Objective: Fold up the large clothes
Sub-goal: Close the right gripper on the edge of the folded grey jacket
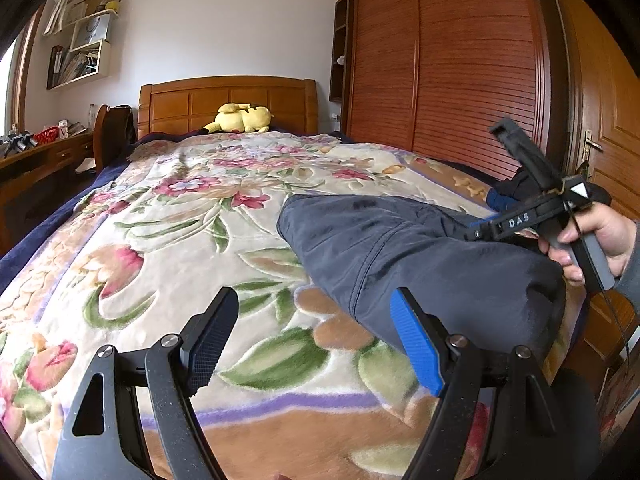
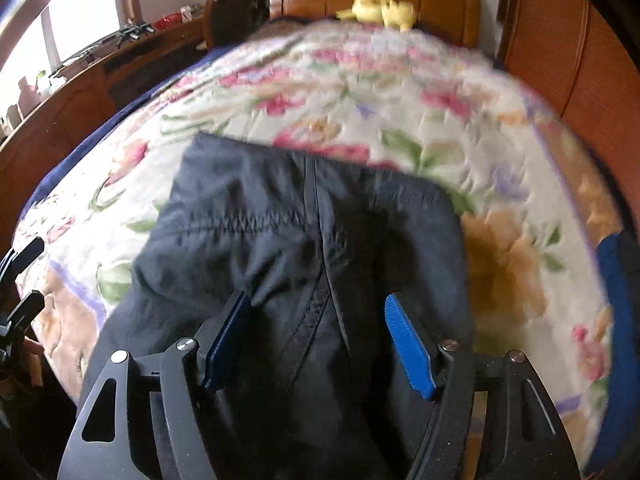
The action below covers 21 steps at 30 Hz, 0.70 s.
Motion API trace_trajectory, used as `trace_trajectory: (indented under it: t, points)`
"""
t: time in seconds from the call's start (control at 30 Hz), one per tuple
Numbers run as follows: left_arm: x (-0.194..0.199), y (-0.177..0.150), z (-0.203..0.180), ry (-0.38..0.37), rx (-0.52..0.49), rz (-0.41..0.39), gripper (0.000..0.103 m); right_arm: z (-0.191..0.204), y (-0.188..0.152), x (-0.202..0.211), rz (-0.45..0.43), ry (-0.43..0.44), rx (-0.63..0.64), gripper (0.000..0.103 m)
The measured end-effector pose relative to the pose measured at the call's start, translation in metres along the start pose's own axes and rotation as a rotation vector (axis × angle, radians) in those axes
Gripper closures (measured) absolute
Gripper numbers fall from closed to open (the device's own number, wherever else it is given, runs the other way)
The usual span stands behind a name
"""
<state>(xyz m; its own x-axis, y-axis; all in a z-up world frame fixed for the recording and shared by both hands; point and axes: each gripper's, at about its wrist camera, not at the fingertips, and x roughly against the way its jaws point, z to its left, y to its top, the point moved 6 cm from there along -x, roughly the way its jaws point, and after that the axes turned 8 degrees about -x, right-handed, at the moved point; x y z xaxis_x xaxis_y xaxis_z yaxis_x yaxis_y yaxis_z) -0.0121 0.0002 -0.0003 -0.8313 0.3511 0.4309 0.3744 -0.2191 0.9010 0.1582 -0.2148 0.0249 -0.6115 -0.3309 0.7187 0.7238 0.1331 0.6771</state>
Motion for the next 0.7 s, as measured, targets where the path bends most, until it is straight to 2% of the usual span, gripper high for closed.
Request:
trace_trajectory:
  t: [0.1,0.13,0.17,0.2,0.27,0.37,0.57,0.7]
  points:
    - [-0.002,-0.001,0.0,-0.002,0.001,0.006,0.024,-0.004,-0.004,-0.005,-0.006,0.034,-0.024,0.032]
    - [-0.002,-0.001,0.0,-0.001,0.001,0.005,0.024,-0.004,-0.005,-0.004,-0.013,0.043,-0.019,0.035]
    - [-0.002,-0.001,0.0,-0.002,0.001,0.004,0.024,-0.003,-0.007,-0.002,-0.018,0.059,-0.013,0.044]
    - [-0.002,-0.001,0.001,-0.004,0.002,0.004,0.024,-0.001,-0.009,0.0,-0.019,0.073,-0.005,0.049]
    - [-0.003,-0.002,0.001,-0.005,0.0,0.004,0.024,0.005,-0.011,0.005,-0.03,0.078,0.031,0.073]
    - [-0.002,-0.003,0.0,-0.003,-0.004,0.004,0.024,0.012,-0.014,0.023,-0.1,0.013,0.099,0.088]
    - [0.0,-0.003,0.0,-0.003,-0.006,0.001,0.024,0.026,-0.009,0.09,-0.306,-0.059,0.147,0.093]
    - [0.001,-0.003,-0.001,-0.006,-0.007,-0.004,0.024,0.015,-0.014,0.123,-0.353,-0.145,0.155,0.093]
